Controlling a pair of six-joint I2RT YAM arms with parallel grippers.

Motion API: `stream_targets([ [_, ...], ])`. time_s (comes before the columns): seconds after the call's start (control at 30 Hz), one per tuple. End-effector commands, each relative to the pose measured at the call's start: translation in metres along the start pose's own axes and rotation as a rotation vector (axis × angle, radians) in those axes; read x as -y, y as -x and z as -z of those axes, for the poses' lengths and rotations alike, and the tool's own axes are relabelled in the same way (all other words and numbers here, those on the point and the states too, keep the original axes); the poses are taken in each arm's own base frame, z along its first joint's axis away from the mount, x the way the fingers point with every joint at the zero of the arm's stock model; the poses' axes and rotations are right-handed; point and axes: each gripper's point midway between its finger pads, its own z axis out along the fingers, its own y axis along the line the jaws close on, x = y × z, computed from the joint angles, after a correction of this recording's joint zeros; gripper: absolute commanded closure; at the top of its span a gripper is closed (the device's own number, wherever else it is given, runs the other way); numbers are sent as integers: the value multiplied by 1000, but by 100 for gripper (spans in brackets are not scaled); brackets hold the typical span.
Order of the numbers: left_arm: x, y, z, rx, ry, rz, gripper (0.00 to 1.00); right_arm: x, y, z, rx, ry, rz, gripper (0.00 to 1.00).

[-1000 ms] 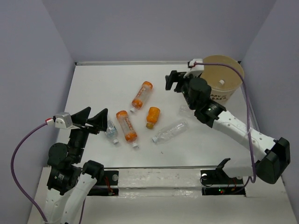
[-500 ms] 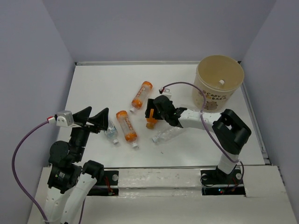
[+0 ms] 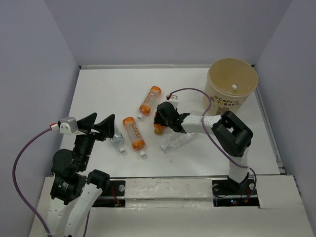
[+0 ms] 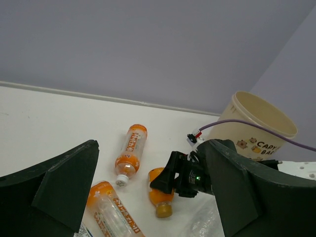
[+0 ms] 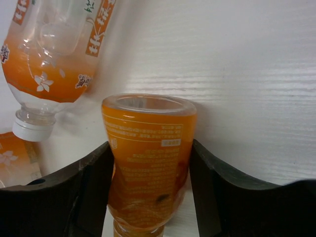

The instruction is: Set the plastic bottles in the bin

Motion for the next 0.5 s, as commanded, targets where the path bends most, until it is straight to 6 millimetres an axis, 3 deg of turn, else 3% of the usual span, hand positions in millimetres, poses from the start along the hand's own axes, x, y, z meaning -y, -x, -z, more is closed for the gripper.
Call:
stream_targets([
  [0.0,4,7,-1,33,-21,-11,1,-14,39,2,130,-6,-16,46],
  [0.07,4,7,-2,29,-19,-11,1,-14,47,8,152,-7,-14,54],
  [0.13,3,7,-3,29,-18,-12,1,-18,60,21,183,11,-13,55],
  [0.3,4,8,-1,37,-24,-10,1,-32,152,113,418,83,16,57],
  [0.33,4,8,0,37,-23,-9,1,-30,169,131,470,72,61,57],
  [0.37,4,9,0,39,-22,-9,1,-22,203,165,566,59,35,58],
  [0.43,4,10,0,43,-22,-9,1,-8,240,198,667,0,108,58],
  [0.47,4,10,1,42,-23,-9,1,1,268,221,739,-39,88,58],
])
